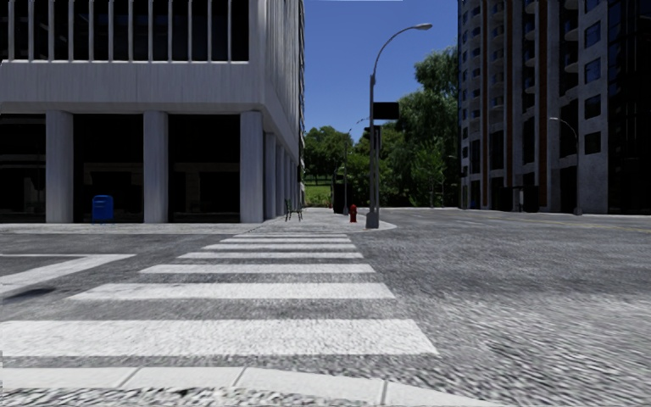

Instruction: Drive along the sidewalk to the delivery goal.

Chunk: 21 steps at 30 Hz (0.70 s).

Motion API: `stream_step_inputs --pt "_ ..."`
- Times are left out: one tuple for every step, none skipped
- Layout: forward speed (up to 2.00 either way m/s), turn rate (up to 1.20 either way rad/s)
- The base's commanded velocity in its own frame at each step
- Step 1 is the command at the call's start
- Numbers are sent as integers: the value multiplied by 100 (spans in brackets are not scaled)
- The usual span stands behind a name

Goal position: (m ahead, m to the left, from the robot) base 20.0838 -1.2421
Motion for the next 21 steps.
stream_step_inputs --pt "200 0" --pt "200 0" --pt "200 0" --pt "200 0" --pt "200 0" --pt "200 0" --pt "200 0" --pt "200 0" --pt "200 0" --pt "200 0" --pt "197 0" --pt "197 0" --pt "191 0" --pt "148 0" --pt "141 0" --pt "138 0" --pt "136 0" --pt "134 0" --pt "134 0" --pt "134 4" --pt "133 8"
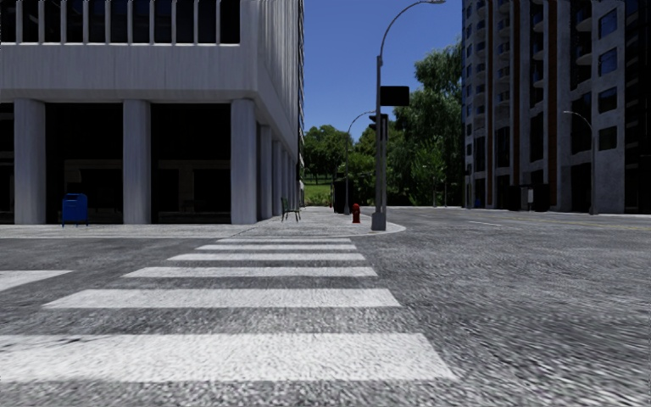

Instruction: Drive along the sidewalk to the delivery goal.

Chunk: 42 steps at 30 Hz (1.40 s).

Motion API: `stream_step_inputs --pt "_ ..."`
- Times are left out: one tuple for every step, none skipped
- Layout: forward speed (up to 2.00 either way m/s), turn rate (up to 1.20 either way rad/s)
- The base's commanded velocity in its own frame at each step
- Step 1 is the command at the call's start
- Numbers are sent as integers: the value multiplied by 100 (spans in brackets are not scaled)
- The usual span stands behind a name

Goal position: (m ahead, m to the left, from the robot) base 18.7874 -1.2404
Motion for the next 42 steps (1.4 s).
stream_step_inputs --pt "133 11" --pt "133 14" --pt "133 16" --pt "133 16" --pt "133 16" --pt "133 8" --pt "133 0" --pt "133 0" --pt "133 0" --pt "133 0" --pt "133 0" --pt "133 0" --pt "133 0" --pt "133 0" --pt "133 0" --pt "133 0" --pt "133 0" --pt "133 0" --pt "133 0" --pt "133 0" --pt "133 0" --pt "133 0" --pt "133 0" --pt "133 0" --pt "133 0" --pt "133 0" --pt "138 0" --pt "168 0" --pt "200 0" --pt "200 0" --pt "200 0" --pt "200 0" --pt "200 0" --pt "200 0" --pt "200 0" --pt "200 0" --pt "200 0" --pt "200 0" --pt "200 0" --pt "200 0" --pt "200 0" --pt "200 0"
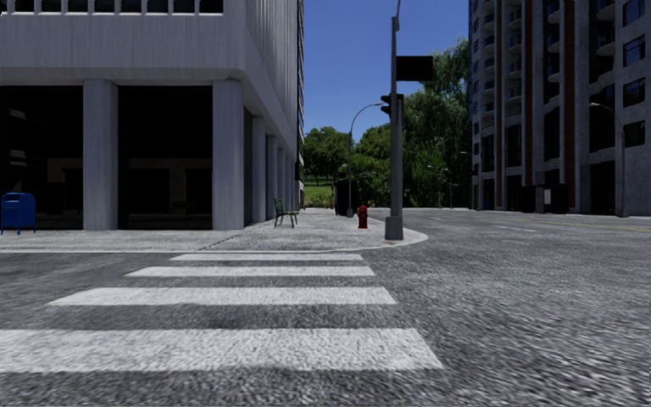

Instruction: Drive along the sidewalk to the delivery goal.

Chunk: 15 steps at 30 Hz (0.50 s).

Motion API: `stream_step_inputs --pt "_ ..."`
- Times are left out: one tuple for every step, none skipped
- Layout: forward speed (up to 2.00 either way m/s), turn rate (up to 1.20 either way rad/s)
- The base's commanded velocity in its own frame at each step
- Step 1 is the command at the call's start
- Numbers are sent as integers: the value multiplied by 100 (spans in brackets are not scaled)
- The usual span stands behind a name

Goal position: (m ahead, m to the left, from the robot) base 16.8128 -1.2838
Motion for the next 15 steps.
stream_step_inputs --pt "200 0" --pt "200 0" --pt "200 0" --pt "200 0" --pt "200 0" --pt "200 0" --pt "200 0" --pt "200 0" --pt "200 0" --pt "200 0" --pt "200 0" --pt "200 0" --pt "200 0" --pt "200 0" --pt "200 0"
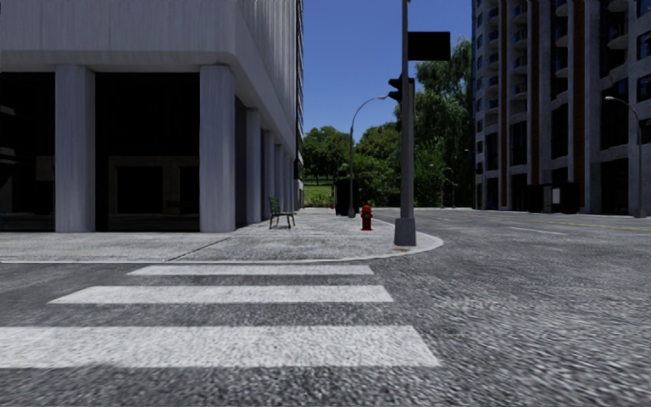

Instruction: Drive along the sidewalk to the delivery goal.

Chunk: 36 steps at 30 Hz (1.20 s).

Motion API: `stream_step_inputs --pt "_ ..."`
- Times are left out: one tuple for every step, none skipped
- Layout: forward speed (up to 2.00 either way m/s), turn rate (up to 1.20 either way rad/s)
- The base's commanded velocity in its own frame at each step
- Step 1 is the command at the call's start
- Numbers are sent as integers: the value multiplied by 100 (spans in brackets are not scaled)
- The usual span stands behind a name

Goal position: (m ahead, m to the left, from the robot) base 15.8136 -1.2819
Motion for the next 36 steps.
stream_step_inputs --pt "200 0" --pt "200 0" --pt "200 0" --pt "200 0" --pt "200 0" --pt "200 0" --pt "200 0" --pt "200 0" --pt "200 0" --pt "200 0" --pt "200 0" --pt "200 0" --pt "200 0" --pt "200 0" --pt "200 0" --pt "200 0" --pt "200 0" --pt "200 0" --pt "200 0" --pt "200 0" --pt "200 0" --pt "200 0" --pt "200 0" --pt "200 0" --pt "200 0" --pt "200 0" --pt "200 0" --pt "200 0" --pt "200 0" --pt "200 0" --pt "200 0" --pt "200 0" --pt "200 0" --pt "200 0" --pt "200 0" --pt "200 0"
